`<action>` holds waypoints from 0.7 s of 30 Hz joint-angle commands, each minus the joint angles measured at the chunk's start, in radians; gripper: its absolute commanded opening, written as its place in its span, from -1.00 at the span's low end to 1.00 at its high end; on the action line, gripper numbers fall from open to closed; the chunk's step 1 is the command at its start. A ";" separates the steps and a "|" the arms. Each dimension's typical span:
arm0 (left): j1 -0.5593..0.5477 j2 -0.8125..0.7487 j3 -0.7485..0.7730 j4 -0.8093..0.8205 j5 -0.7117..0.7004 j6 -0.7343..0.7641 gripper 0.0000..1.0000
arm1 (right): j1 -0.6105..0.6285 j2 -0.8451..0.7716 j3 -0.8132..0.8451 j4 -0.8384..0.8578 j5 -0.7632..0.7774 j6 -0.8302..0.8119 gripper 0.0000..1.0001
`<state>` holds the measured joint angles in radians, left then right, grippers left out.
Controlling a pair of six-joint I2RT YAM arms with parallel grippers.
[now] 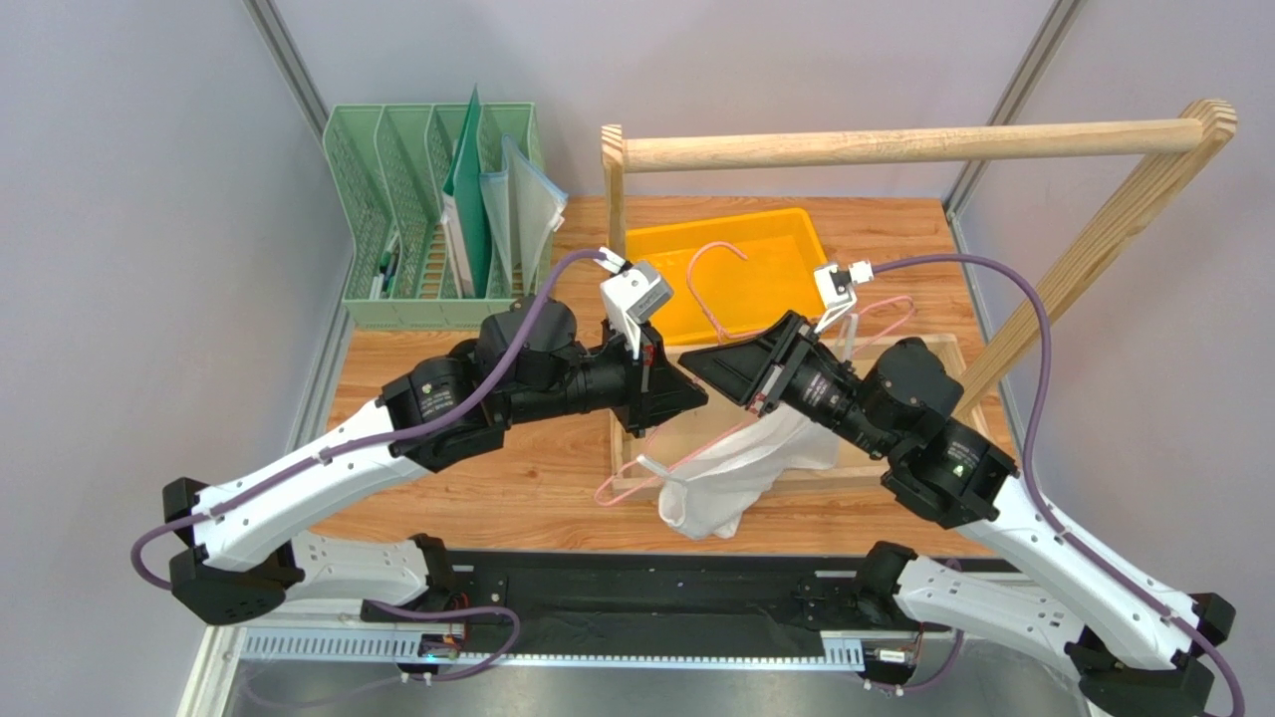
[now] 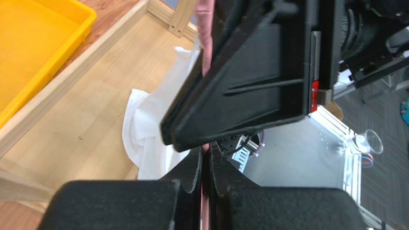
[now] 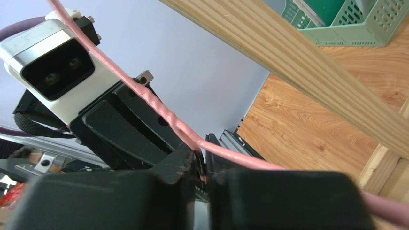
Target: Remove the tank top from the hanger
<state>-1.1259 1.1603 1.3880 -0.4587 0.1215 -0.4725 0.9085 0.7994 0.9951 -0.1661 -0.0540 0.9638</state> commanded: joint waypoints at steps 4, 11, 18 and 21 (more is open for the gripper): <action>-0.002 -0.057 -0.001 -0.023 -0.098 0.041 -1.00 | 0.004 -0.040 0.026 -0.127 0.032 -0.062 0.02; -0.002 -0.120 -0.006 -0.106 -0.172 0.083 -1.00 | 0.006 -0.095 0.054 -0.410 0.092 -0.206 0.50; -0.002 -0.165 -0.027 -0.178 -0.180 0.106 -1.00 | 0.004 -0.219 0.132 -0.592 0.258 -0.329 0.39; -0.002 -0.185 -0.043 -0.179 -0.163 0.100 -1.00 | 0.006 -0.223 0.154 -0.613 0.348 -0.368 0.28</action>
<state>-1.1263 1.0065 1.3613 -0.6270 -0.0460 -0.3916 0.9092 0.5900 1.0878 -0.7193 0.1448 0.6930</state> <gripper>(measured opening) 0.017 0.670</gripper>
